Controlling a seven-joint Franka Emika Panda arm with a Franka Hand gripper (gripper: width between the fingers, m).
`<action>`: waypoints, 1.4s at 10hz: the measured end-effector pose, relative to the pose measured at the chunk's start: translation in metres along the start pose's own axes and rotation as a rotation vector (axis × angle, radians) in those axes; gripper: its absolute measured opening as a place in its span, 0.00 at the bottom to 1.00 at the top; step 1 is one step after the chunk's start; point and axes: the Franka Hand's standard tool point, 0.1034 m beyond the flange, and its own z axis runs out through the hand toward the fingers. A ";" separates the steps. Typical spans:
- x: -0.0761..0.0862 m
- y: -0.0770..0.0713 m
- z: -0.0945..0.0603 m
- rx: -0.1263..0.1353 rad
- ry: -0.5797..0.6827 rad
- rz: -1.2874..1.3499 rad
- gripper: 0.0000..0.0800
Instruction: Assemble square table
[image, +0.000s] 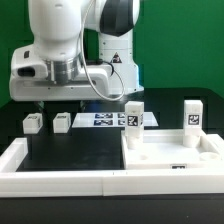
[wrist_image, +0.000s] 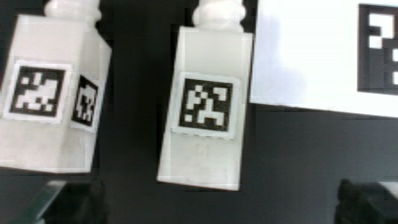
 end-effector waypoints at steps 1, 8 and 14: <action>0.000 0.001 0.002 0.004 -0.068 0.000 0.81; -0.002 0.001 0.015 0.011 -0.309 0.012 0.81; -0.014 0.002 0.040 0.015 -0.320 0.017 0.81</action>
Offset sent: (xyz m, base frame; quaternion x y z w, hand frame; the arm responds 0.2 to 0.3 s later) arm -0.0042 -0.0094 -0.0064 0.0094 -0.1318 0.0058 0.9912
